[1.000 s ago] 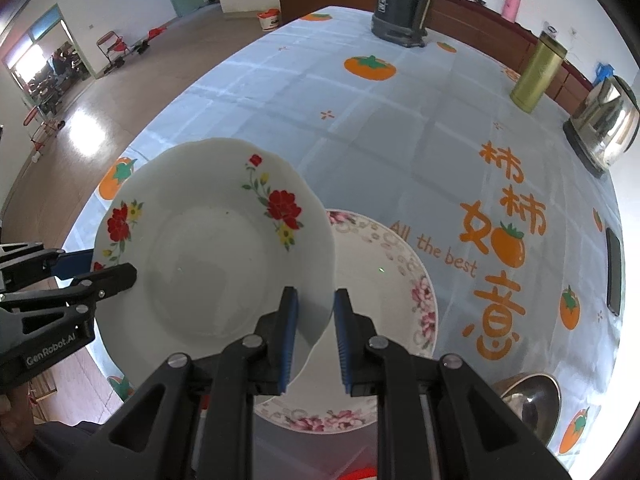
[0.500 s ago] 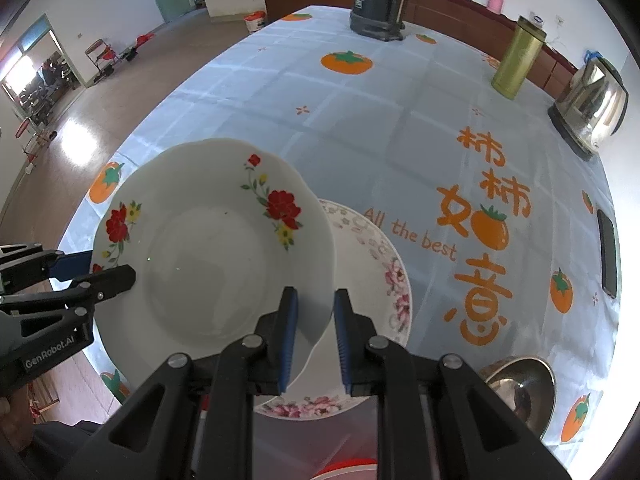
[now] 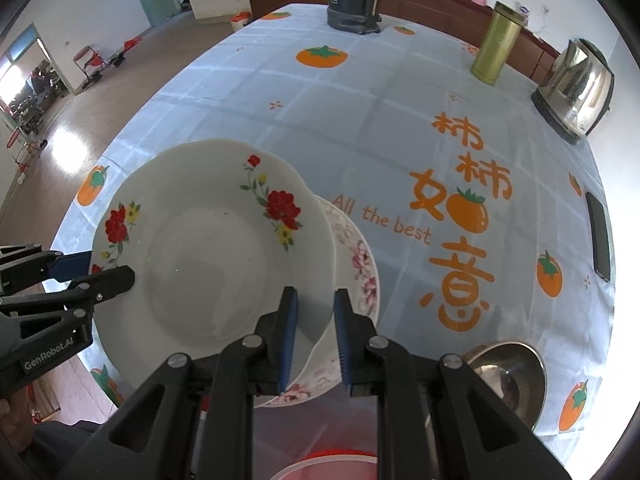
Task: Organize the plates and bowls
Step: 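Lower the red-flower plate with the left tool while the right tool lowers it onto the pink-floral plate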
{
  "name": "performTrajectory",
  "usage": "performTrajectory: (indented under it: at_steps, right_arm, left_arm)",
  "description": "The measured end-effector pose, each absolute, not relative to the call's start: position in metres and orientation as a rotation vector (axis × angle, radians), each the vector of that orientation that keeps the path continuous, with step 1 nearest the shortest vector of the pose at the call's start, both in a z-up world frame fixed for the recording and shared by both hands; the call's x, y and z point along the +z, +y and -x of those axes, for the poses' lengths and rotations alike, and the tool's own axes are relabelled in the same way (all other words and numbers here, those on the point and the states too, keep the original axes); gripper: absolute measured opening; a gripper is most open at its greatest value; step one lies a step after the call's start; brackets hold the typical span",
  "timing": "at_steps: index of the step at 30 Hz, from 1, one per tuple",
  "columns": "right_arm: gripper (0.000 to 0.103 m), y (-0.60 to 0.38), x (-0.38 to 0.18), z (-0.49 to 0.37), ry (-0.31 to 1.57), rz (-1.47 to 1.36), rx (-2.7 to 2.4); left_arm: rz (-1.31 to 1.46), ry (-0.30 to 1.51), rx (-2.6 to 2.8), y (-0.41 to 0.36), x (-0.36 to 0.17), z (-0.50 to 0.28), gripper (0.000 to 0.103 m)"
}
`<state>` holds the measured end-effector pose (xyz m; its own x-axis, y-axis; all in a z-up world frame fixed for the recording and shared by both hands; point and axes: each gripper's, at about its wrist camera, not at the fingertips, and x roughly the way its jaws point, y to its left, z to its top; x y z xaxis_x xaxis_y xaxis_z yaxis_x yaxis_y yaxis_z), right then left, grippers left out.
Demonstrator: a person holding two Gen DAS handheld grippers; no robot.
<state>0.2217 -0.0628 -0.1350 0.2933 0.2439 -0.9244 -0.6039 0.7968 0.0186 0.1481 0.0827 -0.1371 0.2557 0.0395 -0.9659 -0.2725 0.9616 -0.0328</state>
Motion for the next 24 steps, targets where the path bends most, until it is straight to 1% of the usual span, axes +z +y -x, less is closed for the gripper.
performTrajectory:
  at_steps: [24]
  right_arm:
    - [0.018, -0.085, -0.143, -0.233, 1.171, 0.339, 0.536]
  left_arm:
    - [0.177, 1.326, 0.163, 0.068, -0.146, -0.163, 0.032]
